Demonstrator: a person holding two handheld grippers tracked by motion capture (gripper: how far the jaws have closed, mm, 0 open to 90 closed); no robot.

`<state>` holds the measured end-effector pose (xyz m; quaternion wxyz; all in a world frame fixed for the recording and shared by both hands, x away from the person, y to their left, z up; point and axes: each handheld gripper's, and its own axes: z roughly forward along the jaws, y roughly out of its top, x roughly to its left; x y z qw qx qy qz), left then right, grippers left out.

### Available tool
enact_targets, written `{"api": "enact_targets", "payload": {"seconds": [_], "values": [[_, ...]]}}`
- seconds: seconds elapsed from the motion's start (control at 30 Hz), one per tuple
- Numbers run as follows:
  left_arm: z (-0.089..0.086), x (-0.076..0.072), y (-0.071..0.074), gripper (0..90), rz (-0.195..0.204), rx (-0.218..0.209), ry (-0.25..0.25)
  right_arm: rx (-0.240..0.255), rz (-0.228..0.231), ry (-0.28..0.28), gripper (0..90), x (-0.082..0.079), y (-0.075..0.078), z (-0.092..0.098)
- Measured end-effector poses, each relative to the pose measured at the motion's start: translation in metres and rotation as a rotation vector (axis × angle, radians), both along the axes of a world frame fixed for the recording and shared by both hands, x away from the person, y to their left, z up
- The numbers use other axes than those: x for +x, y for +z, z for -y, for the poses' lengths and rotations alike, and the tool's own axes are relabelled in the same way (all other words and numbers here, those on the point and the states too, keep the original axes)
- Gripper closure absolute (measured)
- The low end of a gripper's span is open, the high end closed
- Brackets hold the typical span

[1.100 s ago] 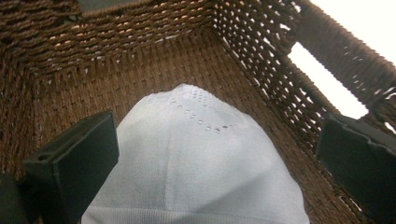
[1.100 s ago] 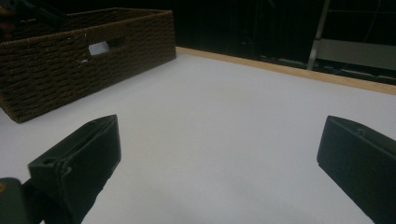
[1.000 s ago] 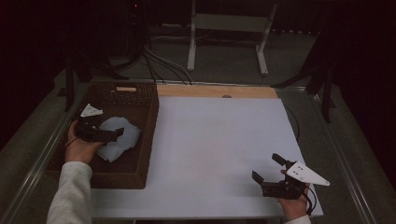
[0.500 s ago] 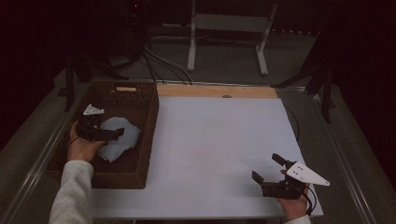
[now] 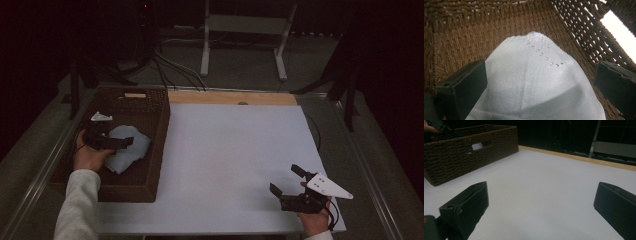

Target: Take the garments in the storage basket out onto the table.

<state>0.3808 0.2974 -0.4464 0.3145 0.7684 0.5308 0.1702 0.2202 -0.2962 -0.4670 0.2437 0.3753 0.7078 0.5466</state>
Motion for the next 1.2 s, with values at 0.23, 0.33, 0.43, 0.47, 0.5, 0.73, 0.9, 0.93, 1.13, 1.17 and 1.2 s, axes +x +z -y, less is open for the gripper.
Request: {"api": "enact_targets", "payload": {"seconds": [0.23, 0.33, 0.43, 0.47, 0.5, 0.73, 0.9, 0.93, 1.13, 1.17, 1.2], "values": [[-0.001, 0.002, -0.002, 0.2, -0.011, 0.01, 0.007, 0.001, -0.001, 0.001, 0.0, 0.0, 0.0, 0.0], [-0.001, 0.004, -0.004, 0.2, -0.021, 0.024, 0.01, -0.001, -0.001, 0.0, 0.0, 0.0, 0.0, 0.0], [-0.001, 0.005, -0.006, 0.2, -0.03, 0.028, 0.009, -0.001, 0.0, 0.0, 0.0, 0.0, 0.0, 0.0], [0.0, 0.005, -0.007, 0.2, -0.03, 0.027, 0.008, 0.0, 0.0, 0.0, 0.0, 0.0, 0.0, 0.0], [0.0, 0.005, -0.007, 0.3, -0.028, 0.019, 0.007, 0.0, -0.001, 0.0, 0.0, 0.0, 0.0, 0.0], [-0.001, 0.007, -0.01, 0.2, -0.043, 0.013, 0.013, -0.003, -0.003, -0.002, 0.0, 0.0, 0.0, 0.0], [-0.002, 0.009, -0.01, 0.3, -0.083, 0.017, 0.024, -0.003, -0.004, -0.001, 0.0, 0.0, 0.0, -0.001], [-0.002, 0.01, -0.01, 0.3, -0.093, 0.016, 0.027, -0.002, -0.004, -0.001, 0.0, 0.0, 0.0, -0.001], [0.004, 0.011, -0.012, 0.3, -0.129, 0.039, 0.018, -0.002, -0.005, -0.001, 0.0, 0.001, 0.0, 0.0], [0.004, 0.011, -0.013, 0.3, -0.131, 0.042, 0.022, -0.002, -0.004, -0.001, 0.0, 0.001, 0.0, 0.0], [0.005, 0.011, -0.013, 0.3, -0.132, 0.047, 0.022, -0.002, -0.005, -0.001, 0.0, 0.001, 0.0, 0.0]]}}
